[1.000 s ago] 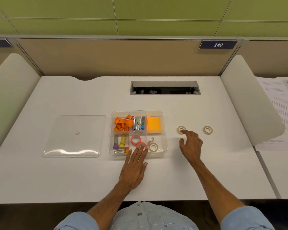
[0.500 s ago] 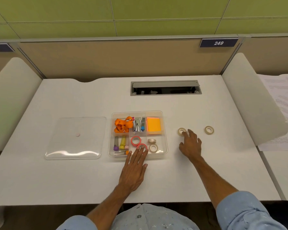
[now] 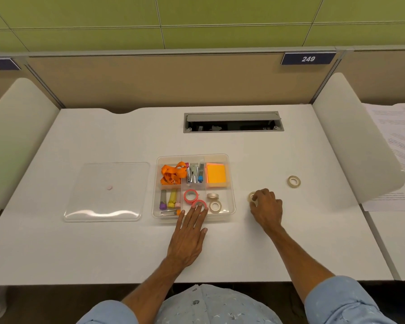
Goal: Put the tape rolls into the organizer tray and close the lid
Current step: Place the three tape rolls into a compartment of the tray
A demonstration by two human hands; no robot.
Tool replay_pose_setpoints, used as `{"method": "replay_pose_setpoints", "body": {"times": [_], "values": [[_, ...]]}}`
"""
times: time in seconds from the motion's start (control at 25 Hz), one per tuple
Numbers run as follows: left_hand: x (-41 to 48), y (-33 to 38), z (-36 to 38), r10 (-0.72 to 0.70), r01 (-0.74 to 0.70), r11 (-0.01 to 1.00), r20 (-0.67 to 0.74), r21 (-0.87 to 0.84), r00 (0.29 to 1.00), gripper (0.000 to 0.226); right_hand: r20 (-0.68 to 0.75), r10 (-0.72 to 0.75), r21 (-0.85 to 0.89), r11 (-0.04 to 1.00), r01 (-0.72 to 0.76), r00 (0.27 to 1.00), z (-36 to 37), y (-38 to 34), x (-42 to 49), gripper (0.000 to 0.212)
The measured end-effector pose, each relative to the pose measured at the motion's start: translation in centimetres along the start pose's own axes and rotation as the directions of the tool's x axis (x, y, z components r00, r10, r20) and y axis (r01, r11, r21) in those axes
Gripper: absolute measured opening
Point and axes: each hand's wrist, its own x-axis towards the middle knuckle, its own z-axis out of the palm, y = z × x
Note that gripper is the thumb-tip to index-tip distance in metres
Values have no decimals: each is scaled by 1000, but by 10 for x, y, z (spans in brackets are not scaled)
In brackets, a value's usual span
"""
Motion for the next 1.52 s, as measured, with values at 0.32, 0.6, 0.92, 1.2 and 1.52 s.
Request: {"method": "replay_pose_setpoints", "body": {"times": [0.32,0.6,0.92,1.2,1.52], "values": [[1,1,4,-27,27,1000,21,16,999,64,-168,-256,175,943,284,952,-24,-43,-16,46],[2,3,3,-38,37,999,15,22,999,65,-69,-360,168,915,367,930,-16,-58,-31,57],[1,5,3,-46,46,999,13,13,999,65,-162,-74,186,977,104,984,-14,-4,-12,40],[2,5,1,-42,42,999,11,19,999,65,-10,198,62,978,-197,980,-10,53,19,68],[2,3,1,-38,38,999,9,11,999,63,70,222,-35,975,-220,973,-18,84,44,69]]}}
